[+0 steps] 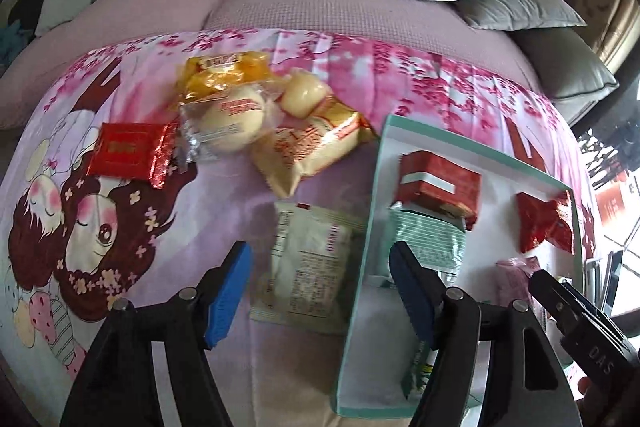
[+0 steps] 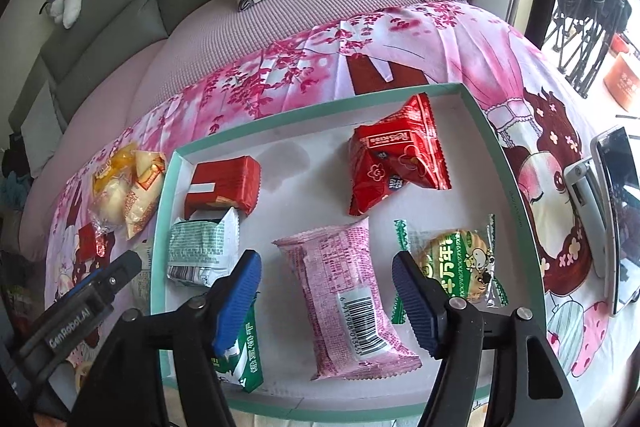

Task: Organize snacks
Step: 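Withdraw both open tools from the tray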

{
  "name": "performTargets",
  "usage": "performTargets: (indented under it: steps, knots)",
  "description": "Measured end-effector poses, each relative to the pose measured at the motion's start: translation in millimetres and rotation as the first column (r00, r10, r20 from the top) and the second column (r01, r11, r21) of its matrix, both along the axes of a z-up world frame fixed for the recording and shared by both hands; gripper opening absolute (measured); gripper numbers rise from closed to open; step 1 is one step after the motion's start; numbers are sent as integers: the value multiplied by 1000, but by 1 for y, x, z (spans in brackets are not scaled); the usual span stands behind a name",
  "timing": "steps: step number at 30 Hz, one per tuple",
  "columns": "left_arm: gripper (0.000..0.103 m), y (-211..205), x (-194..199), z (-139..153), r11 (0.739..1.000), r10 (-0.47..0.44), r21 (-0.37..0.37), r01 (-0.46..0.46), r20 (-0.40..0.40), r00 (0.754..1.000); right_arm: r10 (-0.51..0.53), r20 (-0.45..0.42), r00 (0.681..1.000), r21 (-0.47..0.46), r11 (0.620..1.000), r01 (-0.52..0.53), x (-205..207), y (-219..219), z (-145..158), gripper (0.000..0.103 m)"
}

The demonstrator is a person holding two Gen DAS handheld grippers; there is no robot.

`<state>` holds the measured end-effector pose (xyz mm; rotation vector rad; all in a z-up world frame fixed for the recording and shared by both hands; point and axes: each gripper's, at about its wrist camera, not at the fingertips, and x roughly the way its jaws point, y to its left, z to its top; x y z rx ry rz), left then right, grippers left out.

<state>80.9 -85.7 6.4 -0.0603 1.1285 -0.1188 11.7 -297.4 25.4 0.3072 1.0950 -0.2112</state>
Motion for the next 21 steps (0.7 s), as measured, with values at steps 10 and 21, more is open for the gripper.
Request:
performTargets:
  steps: [10,21]
  knots:
    - [96,15,2,-8,998,67,19,-66,-17,998,47,40,998,2,999,-47,2,10,1,103]
    - [96,8,1,3,999,23,48,-24,8,1000,61,36,997,-9,998,-61,4,13,4,103]
